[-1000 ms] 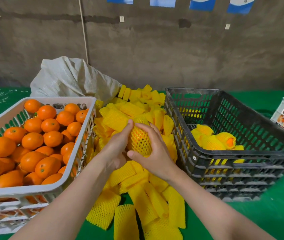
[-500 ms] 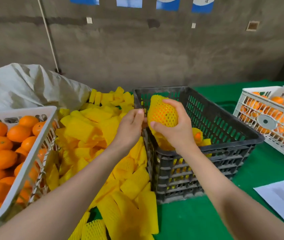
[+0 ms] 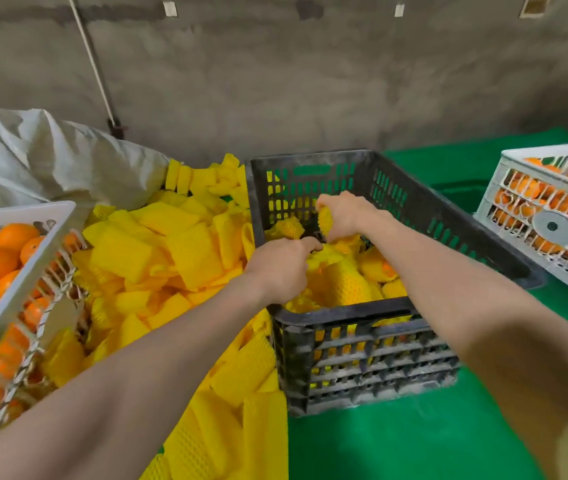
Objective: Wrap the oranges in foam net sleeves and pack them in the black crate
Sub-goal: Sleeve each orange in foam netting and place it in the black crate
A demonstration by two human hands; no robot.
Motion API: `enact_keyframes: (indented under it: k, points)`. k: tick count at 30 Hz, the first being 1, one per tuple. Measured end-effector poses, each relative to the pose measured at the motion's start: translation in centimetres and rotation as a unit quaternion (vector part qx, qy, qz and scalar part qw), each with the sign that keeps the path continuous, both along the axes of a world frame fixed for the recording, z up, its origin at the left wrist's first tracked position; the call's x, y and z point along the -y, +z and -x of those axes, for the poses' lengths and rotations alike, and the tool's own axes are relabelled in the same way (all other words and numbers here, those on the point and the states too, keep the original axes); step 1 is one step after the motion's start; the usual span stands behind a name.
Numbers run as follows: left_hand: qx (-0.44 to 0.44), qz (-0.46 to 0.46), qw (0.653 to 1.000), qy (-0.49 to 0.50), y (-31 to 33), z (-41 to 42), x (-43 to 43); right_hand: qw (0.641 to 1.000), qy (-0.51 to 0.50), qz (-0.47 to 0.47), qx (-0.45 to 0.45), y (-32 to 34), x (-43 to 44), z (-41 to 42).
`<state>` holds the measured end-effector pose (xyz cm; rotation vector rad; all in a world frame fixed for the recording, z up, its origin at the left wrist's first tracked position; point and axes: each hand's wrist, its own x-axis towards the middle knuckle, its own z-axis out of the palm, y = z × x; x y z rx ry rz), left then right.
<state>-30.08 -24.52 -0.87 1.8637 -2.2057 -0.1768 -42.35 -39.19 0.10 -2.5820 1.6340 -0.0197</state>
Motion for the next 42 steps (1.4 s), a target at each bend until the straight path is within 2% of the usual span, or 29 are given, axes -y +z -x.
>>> enact_keyframes:
  k: [3, 10, 15, 18, 20, 22, 24, 27, 30, 32, 34, 36, 40, 42]
  points:
    - [0.017, 0.002, 1.0, 0.006, 0.0, 0.1, 0.1, 0.993, 0.046, -0.011, -0.111, -1.8, 2.0, -2.0]
    - [-0.005, 0.009, 1.0, 0.011, -0.4, 0.2, 0.2, 0.982, 0.074, -0.108, -0.132, -5.6, 3.0, -3.1]
    - [-0.026, 0.006, 1.0, 0.015, -0.7, 0.1, 0.3, 0.987, 0.046, -0.08, -0.134, -4.6, 1.8, -3.2]
    - [-0.093, 0.049, 0.994, 0.02, -0.7, -0.1, 0.1, 0.995, 0.08, -0.017, -0.054, -2.9, -0.1, -4.4]
    - [-0.196, 0.097, 0.975, 0.036, -0.6, -0.4, -0.3, 0.993, 0.109, 0.044, 0.015, -1.3, -1.8, -5.5]
    - [-0.26, 0.157, 0.952, 0.049, -0.6, -0.6, -1.2, 0.982, 0.126, 0.105, 0.098, 0.1, -3.7, -6.2]
    - [-0.279, 0.193, 0.939, 0.054, -0.7, -0.8, -2.6, 0.967, 0.123, 0.137, 0.178, 1.1, -5.8, -6.6]
    - [-0.251, 0.188, 0.948, 0.045, -1.0, -2.8, -4.7, 0.943, 0.123, 0.151, 0.271, 2.1, -8.7, -6.7]
    - [-0.293, 0.175, 0.936, 0.088, 0.3, -7.5, -7.0, 0.907, 0.171, 0.154, 0.352, 2.7, -12.5, -7.9]
    - [-0.317, 0.182, 0.922, 0.127, 1.5, -11.3, -8.8, 0.893, 0.217, 0.137, 0.37, 2.3, -15.1, -9.5]
    - [-0.326, 0.185, 0.913, 0.16, 2.2, -14.8, -10.7, 0.9, 0.265, 0.082, 0.335, 0.9, -17.2, -11.6]
    - [-0.342, 0.179, 0.902, 0.191, 2.4, -17.7, -12.8, 0.919, 0.294, 0.017, 0.262, -1.3, -18.5, -13.9]
    - [-0.344, 0.168, 0.894, 0.235, 1.9, -21.3, -16.8, 0.958, 0.251, -0.082, 0.109, -6.5, -19.9, -18.6]
    - [-0.342, 0.165, 0.893, 0.242, 1.5, -22.2, -18.3, 0.967, 0.217, -0.123, 0.053, -9.0, -20.4, -20.4]
